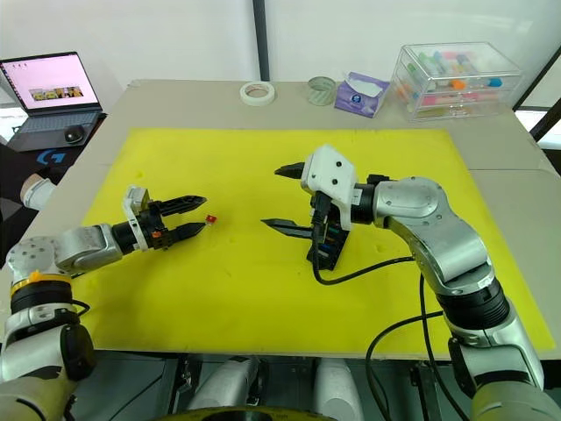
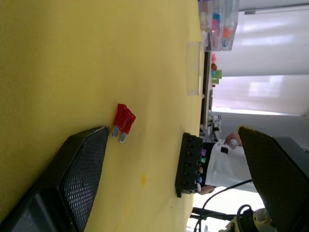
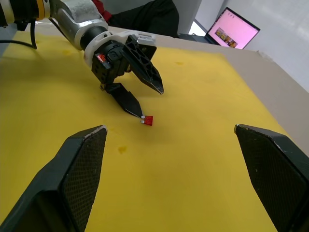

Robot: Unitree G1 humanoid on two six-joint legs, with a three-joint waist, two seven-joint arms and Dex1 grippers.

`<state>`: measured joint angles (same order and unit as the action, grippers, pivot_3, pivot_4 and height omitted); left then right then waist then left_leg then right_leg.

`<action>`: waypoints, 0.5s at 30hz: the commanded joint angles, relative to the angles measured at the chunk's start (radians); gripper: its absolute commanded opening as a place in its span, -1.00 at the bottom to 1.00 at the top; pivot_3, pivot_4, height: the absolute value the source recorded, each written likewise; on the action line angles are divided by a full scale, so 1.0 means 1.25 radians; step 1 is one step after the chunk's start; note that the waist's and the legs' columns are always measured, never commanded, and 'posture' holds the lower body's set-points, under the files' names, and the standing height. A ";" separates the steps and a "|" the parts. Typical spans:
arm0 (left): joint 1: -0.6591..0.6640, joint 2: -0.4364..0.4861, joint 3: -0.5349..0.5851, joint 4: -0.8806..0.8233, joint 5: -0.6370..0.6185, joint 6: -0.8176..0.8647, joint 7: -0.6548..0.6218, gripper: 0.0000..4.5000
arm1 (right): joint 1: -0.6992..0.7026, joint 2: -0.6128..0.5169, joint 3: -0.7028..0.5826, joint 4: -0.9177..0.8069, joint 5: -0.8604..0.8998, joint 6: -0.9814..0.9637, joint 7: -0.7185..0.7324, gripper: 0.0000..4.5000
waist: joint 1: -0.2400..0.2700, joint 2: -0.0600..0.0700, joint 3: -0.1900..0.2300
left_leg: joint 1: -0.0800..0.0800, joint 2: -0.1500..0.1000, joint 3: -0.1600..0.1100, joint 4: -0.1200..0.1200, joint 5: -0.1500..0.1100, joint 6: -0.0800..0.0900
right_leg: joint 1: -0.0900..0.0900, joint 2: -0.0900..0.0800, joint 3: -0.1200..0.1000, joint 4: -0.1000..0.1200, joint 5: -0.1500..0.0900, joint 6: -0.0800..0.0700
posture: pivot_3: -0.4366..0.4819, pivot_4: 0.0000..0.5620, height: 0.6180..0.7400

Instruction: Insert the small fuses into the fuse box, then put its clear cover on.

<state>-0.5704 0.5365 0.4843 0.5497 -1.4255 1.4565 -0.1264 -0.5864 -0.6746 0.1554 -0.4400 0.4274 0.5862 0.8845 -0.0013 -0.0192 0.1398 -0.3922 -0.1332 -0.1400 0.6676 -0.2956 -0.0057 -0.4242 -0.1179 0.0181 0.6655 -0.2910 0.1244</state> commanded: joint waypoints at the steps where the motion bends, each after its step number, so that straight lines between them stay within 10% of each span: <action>1: -0.016 -0.015 -0.015 0.013 0.051 -0.003 -0.025 1.00 | -0.022 0.004 -0.017 -0.030 0.006 0.001 -0.007 0.99 | 0.004 0.000 0.000 | 0.000 0.000 0.000 0.000 0.000 0.000 | 0.000 0.000 0.000 0.000 0.000 0.000 | -0.05 -0.47 1.00; 11: -0.031 -0.025 -0.014 0.003 0.150 -0.003 -0.097 1.00 | -0.028 0.008 -0.015 -0.032 0.007 0.013 -0.015 0.99 | 0.011 0.000 0.000 | 0.000 0.000 0.000 0.001 0.000 0.000 | 0.001 0.000 0.000 0.000 0.000 0.000 | -0.05 -0.47 1.00; 15: -0.036 -0.031 -0.012 0.007 0.189 -0.013 -0.111 0.58 | -0.029 0.011 -0.014 -0.032 0.006 0.014 -0.017 1.00 | 0.011 0.000 0.000 | 0.000 0.000 0.000 0.001 0.000 0.000 | 0.001 0.000 0.000 0.000 0.000 0.000 | -0.05 -0.47 1.00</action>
<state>-0.6064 0.5050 0.4781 0.5484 -1.2255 1.4517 -0.2608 -0.5991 -0.6678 0.1555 -0.4405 0.4274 0.6059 0.8693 0.0119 -0.0192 0.1398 -0.3920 -0.1337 -0.1400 0.6685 -0.2955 -0.0058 -0.4233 -0.1181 0.0181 0.6656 -0.2910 0.1244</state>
